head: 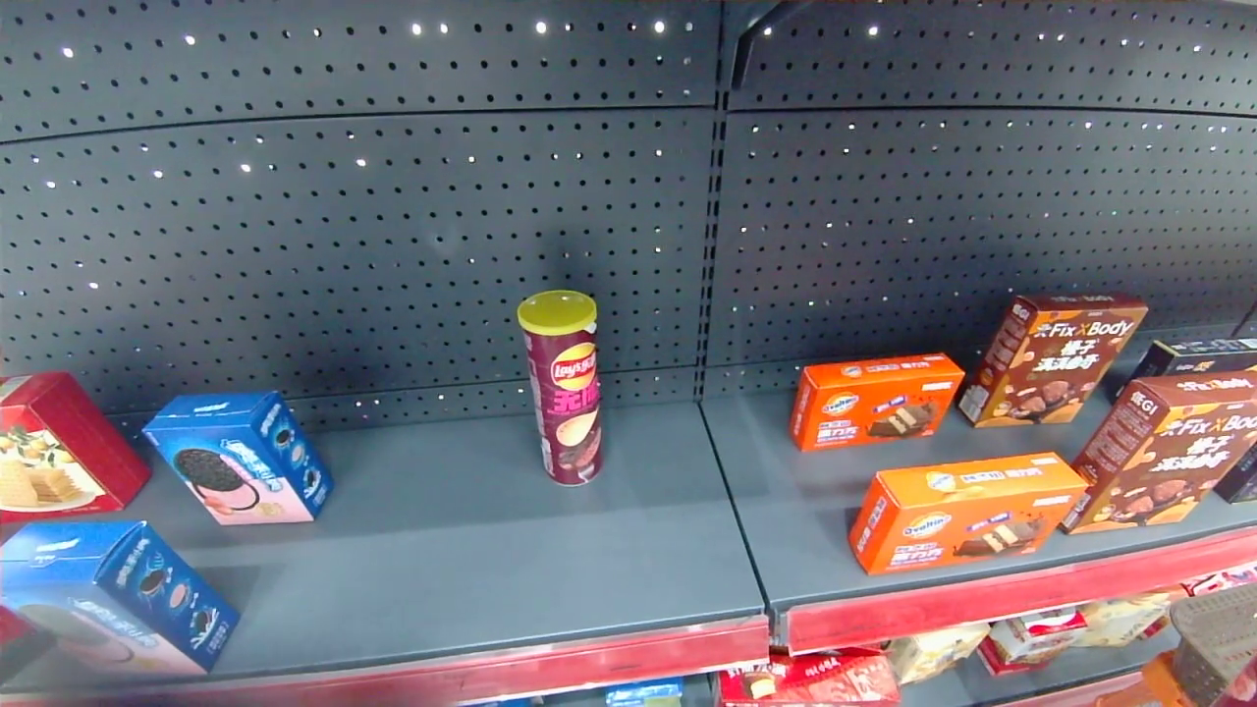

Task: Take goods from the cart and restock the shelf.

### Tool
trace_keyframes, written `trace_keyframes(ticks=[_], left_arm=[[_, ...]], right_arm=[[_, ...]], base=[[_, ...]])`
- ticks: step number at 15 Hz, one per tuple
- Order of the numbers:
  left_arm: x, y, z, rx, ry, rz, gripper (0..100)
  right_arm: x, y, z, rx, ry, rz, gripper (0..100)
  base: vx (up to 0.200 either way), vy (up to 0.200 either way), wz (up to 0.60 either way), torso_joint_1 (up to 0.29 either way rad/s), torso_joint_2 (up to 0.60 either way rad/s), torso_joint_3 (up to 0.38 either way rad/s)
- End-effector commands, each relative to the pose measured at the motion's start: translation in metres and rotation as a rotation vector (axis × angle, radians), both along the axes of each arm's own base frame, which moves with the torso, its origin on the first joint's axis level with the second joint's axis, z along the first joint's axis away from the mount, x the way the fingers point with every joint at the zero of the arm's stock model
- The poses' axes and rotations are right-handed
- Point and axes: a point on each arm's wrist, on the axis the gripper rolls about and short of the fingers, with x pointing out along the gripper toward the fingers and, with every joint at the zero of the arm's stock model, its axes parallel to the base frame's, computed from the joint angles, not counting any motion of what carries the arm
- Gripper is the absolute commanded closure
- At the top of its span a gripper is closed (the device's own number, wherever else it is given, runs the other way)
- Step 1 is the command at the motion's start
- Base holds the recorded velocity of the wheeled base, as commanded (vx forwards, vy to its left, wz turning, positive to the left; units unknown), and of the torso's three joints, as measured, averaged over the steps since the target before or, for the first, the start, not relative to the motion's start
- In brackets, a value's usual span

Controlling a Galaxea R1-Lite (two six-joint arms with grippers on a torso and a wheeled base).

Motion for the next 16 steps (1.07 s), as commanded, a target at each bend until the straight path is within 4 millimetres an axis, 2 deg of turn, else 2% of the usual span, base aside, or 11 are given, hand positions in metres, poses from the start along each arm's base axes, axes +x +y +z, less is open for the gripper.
trace_keyframes(ticks=[1, 3, 5, 6, 10, 11, 13, 16], left_arm=[[0.029, -0.025, 0.018, 0.104, 0.102, -0.067, 0], [0.045, -0.039, 0.026, 0.096, 0.144, -0.069, 0], [0.063, -0.053, 0.026, 0.028, 0.232, -0.126, 0], [0.071, -0.056, 0.028, -0.014, 0.234, -0.185, 0], [0.101, -0.068, 0.042, -0.068, 0.206, -0.18, 0], [0.119, -0.075, 0.046, -0.089, 0.165, -0.16, 0], [0.149, -0.086, 0.044, -0.098, 0.143, -0.119, 0], [0.165, -0.092, 0.035, -0.056, 0.196, -0.061, 0]], right_arm=[[-0.001, 0.0, 0.0, 0.001, -0.003, 0.001, 100], [-0.001, 0.0, 0.003, 0.002, -0.012, 0.0, 100], [0.0, 0.0, 0.004, 0.002, -0.009, 0.0, 100], [0.0, 0.0, 0.003, 0.002, -0.007, 0.0, 100], [0.001, 0.0, -0.001, 0.0, 0.005, 0.001, 100], [0.001, 0.0, -0.001, 0.002, 0.005, 0.004, 100], [0.0, 0.0, 0.002, 0.003, -0.007, 0.001, 100], [-0.001, 0.0, 0.003, 0.005, -0.014, -0.004, 100]], base=[[0.0, 0.0, 0.0, 0.0, 0.0, 0.0], [0.0, 0.0, 0.0, 0.0, 0.0, 0.0], [0.0, 0.0, 0.0, 0.0, 0.0, 0.0], [0.0, 0.0, 0.0, 0.0, 0.0, 0.0], [0.0, 0.0, 0.0, 0.0, 0.0, 0.0], [0.0, 0.0, 0.0, 0.0, 0.0, 0.0], [0.0, 0.0, 0.0, 0.0, 0.0, 0.0], [0.0, 0.0, 0.0, 0.0, 0.0, 0.0]])
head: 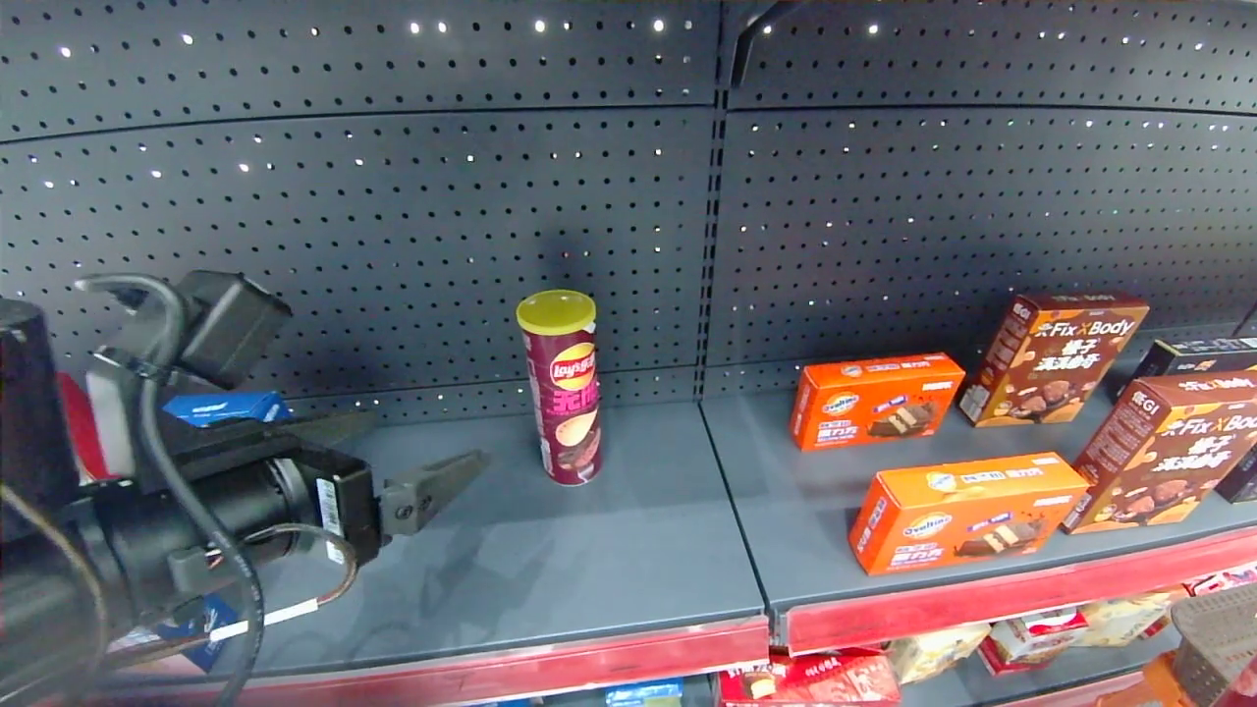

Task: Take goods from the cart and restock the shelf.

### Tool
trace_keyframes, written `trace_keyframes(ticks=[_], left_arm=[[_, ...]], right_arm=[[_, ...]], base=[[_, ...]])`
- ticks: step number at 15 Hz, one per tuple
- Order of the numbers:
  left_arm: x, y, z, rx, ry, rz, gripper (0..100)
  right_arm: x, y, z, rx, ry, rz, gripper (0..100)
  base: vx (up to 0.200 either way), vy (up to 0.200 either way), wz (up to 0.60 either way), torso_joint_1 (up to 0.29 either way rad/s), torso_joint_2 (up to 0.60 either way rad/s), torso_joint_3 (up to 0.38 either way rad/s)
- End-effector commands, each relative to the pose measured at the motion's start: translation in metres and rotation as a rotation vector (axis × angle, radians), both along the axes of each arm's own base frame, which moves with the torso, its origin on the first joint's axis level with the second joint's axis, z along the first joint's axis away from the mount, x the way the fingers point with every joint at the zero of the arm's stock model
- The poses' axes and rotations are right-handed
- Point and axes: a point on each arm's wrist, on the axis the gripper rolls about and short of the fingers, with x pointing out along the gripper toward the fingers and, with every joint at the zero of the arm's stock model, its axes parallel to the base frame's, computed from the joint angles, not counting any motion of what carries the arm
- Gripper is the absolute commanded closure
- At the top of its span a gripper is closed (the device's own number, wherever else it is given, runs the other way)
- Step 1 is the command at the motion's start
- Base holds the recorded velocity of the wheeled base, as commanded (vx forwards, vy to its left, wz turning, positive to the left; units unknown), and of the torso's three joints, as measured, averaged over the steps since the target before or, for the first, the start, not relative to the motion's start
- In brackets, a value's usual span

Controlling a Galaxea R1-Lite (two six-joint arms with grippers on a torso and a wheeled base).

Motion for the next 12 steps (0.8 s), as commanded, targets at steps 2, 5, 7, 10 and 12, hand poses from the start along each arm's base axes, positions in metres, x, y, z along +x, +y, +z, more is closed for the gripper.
trace_keyframes(ticks=[2, 5, 7, 10, 12], left_arm=[[0.018, -0.008, -0.014, 0.071, 0.082, 0.003, 0], [0.029, -0.014, -0.013, 0.009, 0.02, -0.038, 0], [0.031, -0.012, -0.01, 0.021, 0.056, -0.045, 0], [0.033, -0.011, -0.012, 0.03, 0.085, -0.077, 0], [0.046, -0.006, -0.018, 0.018, 0.061, -0.128, 0]], right_arm=[[0.0, 0.0, 0.0, 0.002, 0.004, 0.004, 100], [0.001, 0.0, -0.003, 0.003, 0.013, 0.008, 100], [0.0, 0.0, -0.003, 0.003, 0.011, 0.007, 100], [0.0, 0.0, -0.002, 0.003, 0.005, -0.002, 100], [0.0, 0.0, -0.001, 0.003, 0.002, -0.004, 100]], base=[[0.0, 0.0, 0.0, 0.0, 0.0, 0.0], [0.0, 0.0, 0.0, 0.0, 0.0, 0.0], [0.0, 0.0, 0.0, 0.0, 0.0, 0.0], [0.0, 0.0, 0.0, 0.0, 0.0, 0.0], [0.0, 0.0, 0.0, 0.0, 0.0, 0.0]])
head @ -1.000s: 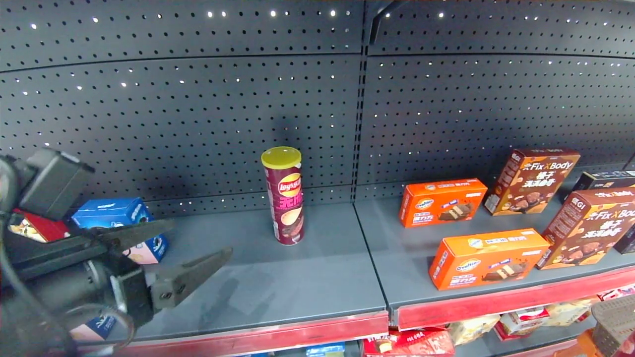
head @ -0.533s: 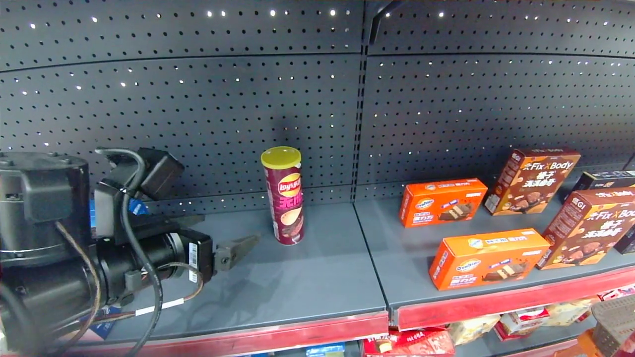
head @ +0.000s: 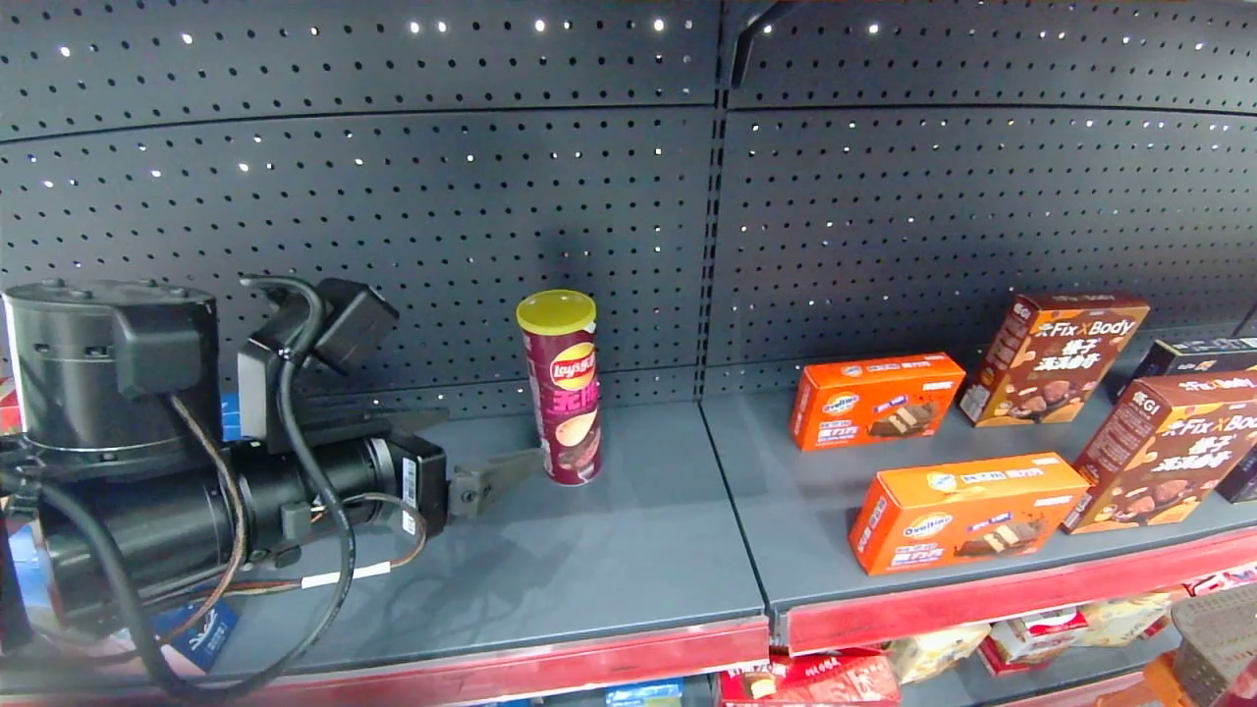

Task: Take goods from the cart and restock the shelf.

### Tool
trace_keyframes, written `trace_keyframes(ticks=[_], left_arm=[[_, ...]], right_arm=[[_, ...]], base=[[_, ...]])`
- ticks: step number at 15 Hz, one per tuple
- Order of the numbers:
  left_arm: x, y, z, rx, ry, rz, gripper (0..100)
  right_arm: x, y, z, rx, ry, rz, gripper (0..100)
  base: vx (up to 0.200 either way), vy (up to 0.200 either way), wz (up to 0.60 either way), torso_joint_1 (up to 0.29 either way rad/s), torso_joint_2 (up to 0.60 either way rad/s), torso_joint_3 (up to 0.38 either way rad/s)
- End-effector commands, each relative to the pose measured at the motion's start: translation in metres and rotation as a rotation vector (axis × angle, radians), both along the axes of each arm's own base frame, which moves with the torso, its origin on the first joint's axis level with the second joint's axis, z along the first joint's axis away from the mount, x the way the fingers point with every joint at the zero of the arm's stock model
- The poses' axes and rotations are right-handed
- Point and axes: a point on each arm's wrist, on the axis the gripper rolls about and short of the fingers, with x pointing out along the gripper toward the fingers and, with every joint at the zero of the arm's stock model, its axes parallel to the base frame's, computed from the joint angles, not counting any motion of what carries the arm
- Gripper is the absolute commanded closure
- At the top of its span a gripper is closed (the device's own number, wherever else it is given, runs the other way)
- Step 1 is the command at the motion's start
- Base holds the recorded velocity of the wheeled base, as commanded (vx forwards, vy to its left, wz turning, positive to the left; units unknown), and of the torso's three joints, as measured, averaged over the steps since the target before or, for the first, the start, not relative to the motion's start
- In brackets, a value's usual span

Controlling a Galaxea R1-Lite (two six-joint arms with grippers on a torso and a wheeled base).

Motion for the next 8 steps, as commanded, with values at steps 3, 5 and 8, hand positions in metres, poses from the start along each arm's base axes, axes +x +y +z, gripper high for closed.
trace_keyframes(ticks=[3, 5, 8], left_arm=[[0.024, 0.021, -0.019, -0.005, -0.022, -0.077, 0], [0.032, 0.027, -0.025, -0.002, -0.003, -0.056, 0], [0.047, 0.025, -0.039, 0.006, 0.038, -0.058, 0]], right_arm=[[-0.001, 0.0, 0.0, 0.0, -0.007, -0.001, 100], [-0.003, 0.0, 0.001, 0.001, -0.018, -0.001, 100], [-0.003, 0.0, 0.0, 0.001, -0.013, 0.0, 100]], base=[[0.0, 0.0, 0.0, 0.0, 0.0, 0.0], [0.0, 0.0, 0.0, 0.0, 0.0, 0.0], [0.0, 0.0, 0.0, 0.0, 0.0, 0.0]])
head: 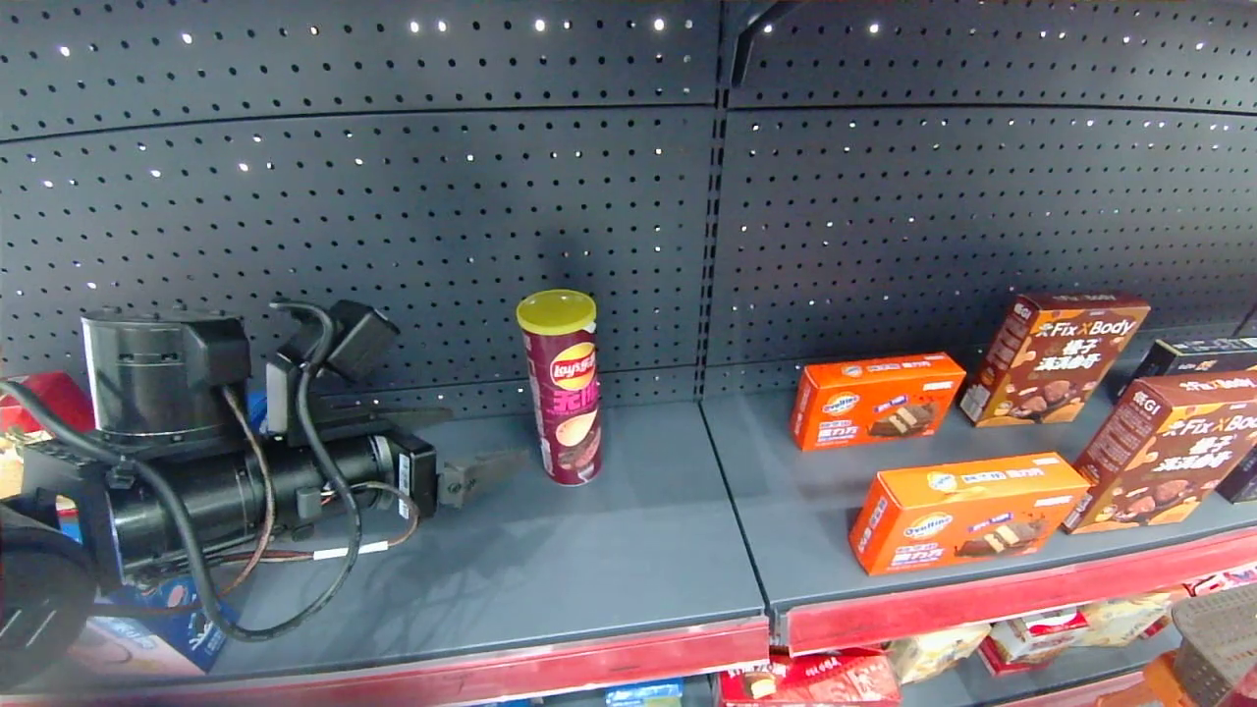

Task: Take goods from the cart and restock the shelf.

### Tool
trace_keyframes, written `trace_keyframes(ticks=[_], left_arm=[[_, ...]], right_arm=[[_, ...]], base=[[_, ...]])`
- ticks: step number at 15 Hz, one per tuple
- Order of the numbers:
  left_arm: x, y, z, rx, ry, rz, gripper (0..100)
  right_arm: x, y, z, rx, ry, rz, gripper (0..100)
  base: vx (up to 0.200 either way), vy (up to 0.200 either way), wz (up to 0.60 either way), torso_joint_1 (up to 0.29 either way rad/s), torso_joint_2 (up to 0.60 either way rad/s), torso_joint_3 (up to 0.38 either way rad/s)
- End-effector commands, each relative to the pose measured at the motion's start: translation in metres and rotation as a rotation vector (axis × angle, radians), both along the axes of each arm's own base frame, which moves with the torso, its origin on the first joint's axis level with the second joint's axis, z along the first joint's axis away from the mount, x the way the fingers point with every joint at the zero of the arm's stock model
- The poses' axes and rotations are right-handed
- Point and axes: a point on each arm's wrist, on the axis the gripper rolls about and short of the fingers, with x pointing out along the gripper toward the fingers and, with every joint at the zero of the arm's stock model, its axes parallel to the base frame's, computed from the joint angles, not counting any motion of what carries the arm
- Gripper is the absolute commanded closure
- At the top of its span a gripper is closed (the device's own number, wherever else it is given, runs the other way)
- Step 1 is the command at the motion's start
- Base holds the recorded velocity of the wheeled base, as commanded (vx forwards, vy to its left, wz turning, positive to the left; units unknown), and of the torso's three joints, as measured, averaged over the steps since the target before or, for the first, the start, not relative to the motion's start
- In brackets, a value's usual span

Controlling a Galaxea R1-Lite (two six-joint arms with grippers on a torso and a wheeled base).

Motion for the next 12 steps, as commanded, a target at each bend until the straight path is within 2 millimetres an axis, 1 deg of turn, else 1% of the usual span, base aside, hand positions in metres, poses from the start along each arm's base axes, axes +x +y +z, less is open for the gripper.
trace_keyframes(ticks=[1, 2, 4, 6, 8, 9, 11, 12], left_arm=[[0.015, -0.001, -0.016, 0.003, 0.035, -0.005, 0], [0.028, -0.003, -0.024, -0.017, 0.002, -0.021, 0], [0.039, -0.004, -0.03, -0.035, -0.037, -0.04, 0], [0.053, 0.0, -0.04, -0.065, -0.048, -0.099, 0], [0.065, 0.003, -0.041, -0.08, -0.073, -0.13, 0], [0.065, 0.003, -0.041, -0.08, -0.073, -0.13, 0], [0.078, 0.007, -0.045, -0.103, -0.12, -0.177, 0], [0.079, 0.008, -0.046, -0.113, -0.131, -0.204, 0]], right_arm=[[0.0, 0.0, -0.001, 0.0, 0.002, 0.001, 100], [0.0, 0.0, -0.001, 0.0, 0.001, 0.001, 100], [-0.002, 0.0, -0.001, 0.001, -0.007, 0.003, 100], [-0.002, 0.0, -0.001, 0.001, -0.009, 0.001, 100], [-0.003, 0.0, -0.001, 0.003, -0.011, 0.003, 100], [-0.003, 0.0, -0.001, 0.003, -0.011, 0.003, 100], [-0.004, 0.0, -0.003, 0.004, -0.008, 0.004, 100], [-0.004, 0.0, -0.003, 0.004, -0.008, 0.005, 100]], base=[[0.0, 0.0, 0.0, 0.0, 0.0, 0.0], [0.0, 0.0, 0.0, 0.0, 0.0, 0.0], [0.0, 0.0, 0.0, 0.0, 0.0, 0.0], [0.0, 0.0, 0.0, 0.0, 0.0, 0.0], [0.0, 0.0, 0.0, 0.0, 0.0, 0.0], [0.0, 0.0, 0.0, 0.0, 0.0, 0.0], [0.0, 0.0, 0.0, 0.0, 0.0, 0.0], [0.0, 0.0, 0.0, 0.0, 0.0, 0.0]])
